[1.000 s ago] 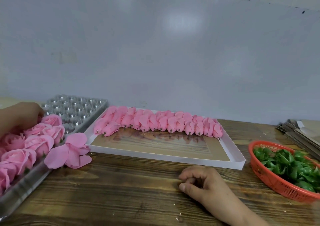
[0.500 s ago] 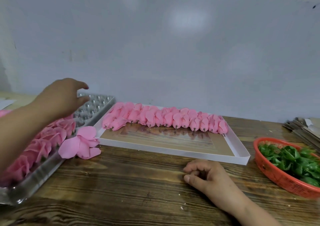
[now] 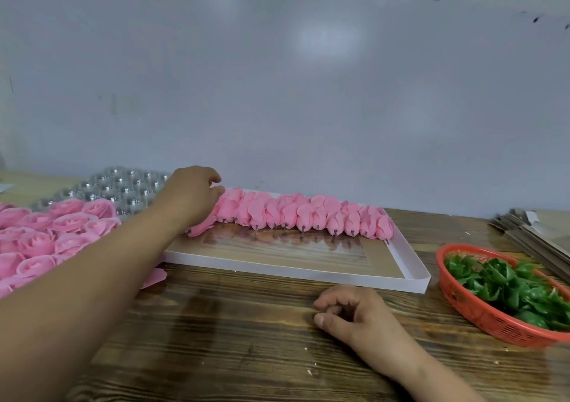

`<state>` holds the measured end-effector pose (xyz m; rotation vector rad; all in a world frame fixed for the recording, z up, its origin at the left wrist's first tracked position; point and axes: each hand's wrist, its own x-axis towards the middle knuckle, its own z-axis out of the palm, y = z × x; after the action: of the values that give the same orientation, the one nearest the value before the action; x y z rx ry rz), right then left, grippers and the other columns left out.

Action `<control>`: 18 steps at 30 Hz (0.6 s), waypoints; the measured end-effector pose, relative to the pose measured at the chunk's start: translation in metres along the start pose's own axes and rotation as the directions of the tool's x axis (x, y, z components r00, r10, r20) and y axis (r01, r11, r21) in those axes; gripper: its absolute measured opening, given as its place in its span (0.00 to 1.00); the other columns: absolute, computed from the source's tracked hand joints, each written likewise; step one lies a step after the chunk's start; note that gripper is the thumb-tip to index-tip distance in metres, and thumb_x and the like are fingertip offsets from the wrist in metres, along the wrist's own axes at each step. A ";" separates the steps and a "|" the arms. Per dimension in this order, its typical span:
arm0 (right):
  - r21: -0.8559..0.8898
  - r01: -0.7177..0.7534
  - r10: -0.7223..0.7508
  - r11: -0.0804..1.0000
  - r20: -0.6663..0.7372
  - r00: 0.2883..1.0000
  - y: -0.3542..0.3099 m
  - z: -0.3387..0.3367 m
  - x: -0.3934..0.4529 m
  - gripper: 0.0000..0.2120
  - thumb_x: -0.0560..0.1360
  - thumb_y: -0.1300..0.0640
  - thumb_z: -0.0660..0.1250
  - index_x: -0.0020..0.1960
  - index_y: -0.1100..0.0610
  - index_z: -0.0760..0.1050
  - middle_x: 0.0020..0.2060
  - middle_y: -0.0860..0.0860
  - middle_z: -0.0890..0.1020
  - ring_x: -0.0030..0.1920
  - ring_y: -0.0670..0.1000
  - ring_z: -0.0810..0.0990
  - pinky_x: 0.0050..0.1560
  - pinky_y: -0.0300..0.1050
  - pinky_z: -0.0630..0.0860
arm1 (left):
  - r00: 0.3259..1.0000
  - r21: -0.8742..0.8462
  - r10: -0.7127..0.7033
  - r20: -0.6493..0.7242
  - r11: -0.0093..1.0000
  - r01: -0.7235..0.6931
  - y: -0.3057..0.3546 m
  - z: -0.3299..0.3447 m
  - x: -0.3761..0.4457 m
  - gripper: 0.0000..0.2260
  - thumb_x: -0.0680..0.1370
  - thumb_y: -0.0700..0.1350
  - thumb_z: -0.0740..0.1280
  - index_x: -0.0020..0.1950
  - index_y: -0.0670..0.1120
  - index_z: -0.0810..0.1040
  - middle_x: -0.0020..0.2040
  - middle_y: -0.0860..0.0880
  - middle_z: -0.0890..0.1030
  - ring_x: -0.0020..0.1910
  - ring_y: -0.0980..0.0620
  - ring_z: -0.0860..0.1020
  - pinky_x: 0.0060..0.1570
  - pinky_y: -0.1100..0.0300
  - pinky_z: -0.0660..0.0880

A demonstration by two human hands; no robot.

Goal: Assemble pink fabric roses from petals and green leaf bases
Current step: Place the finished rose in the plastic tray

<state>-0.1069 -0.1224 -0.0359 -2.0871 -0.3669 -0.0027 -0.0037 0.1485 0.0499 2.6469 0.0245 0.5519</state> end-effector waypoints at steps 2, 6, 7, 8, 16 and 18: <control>-0.007 0.004 -0.004 1.000 -0.002 1.000 0.000 0.000 0.000 0.03 0.70 0.61 0.73 0.40 0.56 0.80 0.31 0.50 0.77 0.32 0.43 0.71 0.37 0.35 0.69 | 0.995 0.127 -0.078 0.053 0.989 0.071 -0.012 0.006 0.011 0.17 0.80 0.47 0.63 0.66 0.40 0.74 0.65 0.41 0.76 0.64 0.41 0.73 0.60 0.55 0.69; -0.031 0.024 -0.024 0.999 -0.002 1.000 0.001 -0.001 0.001 0.03 0.69 0.60 0.74 0.40 0.57 0.80 0.31 0.51 0.77 0.32 0.42 0.71 0.37 0.35 0.69 | 0.973 0.369 -0.142 0.181 0.927 0.066 -0.029 0.013 0.022 0.13 0.78 0.50 0.65 0.51 0.39 0.76 0.54 0.40 0.80 0.54 0.42 0.77 0.45 0.58 0.70; -0.035 0.029 -0.029 0.999 0.000 1.000 0.001 -0.001 0.001 0.02 0.69 0.60 0.74 0.41 0.57 0.80 0.32 0.52 0.77 0.32 0.43 0.72 0.38 0.35 0.69 | 0.967 0.404 -0.152 0.202 0.913 0.059 -0.030 0.014 0.024 0.12 0.77 0.50 0.66 0.45 0.41 0.74 0.49 0.42 0.81 0.49 0.43 0.77 0.42 0.59 0.69; -0.037 0.033 -0.033 0.999 0.000 0.999 0.002 -0.001 0.001 0.02 0.69 0.60 0.74 0.41 0.57 0.81 0.33 0.53 0.77 0.33 0.43 0.72 0.38 0.36 0.70 | 0.961 0.440 -0.163 0.224 0.897 0.050 -0.029 0.017 0.025 0.14 0.76 0.51 0.67 0.40 0.42 0.70 0.43 0.45 0.80 0.44 0.46 0.75 0.39 0.61 0.69; -0.023 0.046 -0.046 0.999 0.001 0.999 0.005 0.000 0.003 0.04 0.68 0.60 0.74 0.38 0.54 0.80 0.31 0.51 0.77 0.33 0.43 0.73 0.39 0.38 0.70 | 0.901 0.646 -0.258 0.349 0.762 -0.032 -0.030 0.032 0.030 0.20 0.70 0.52 0.74 0.58 0.43 0.77 0.55 0.47 0.80 0.52 0.48 0.80 0.50 0.57 0.77; -0.020 0.053 -0.053 0.998 0.003 0.999 0.006 0.000 0.003 0.04 0.68 0.61 0.74 0.38 0.54 0.80 0.31 0.50 0.77 0.33 0.43 0.72 0.38 0.37 0.70 | 0.905 0.655 -0.257 0.339 0.755 -0.031 -0.031 0.033 0.031 0.22 0.72 0.52 0.71 0.62 0.44 0.76 0.57 0.47 0.80 0.55 0.47 0.79 0.52 0.56 0.78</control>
<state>-0.1026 -0.1242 -0.0403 -2.0964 -0.4248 -0.0350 0.0400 0.1664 0.0210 3.3596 0.3081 -0.1160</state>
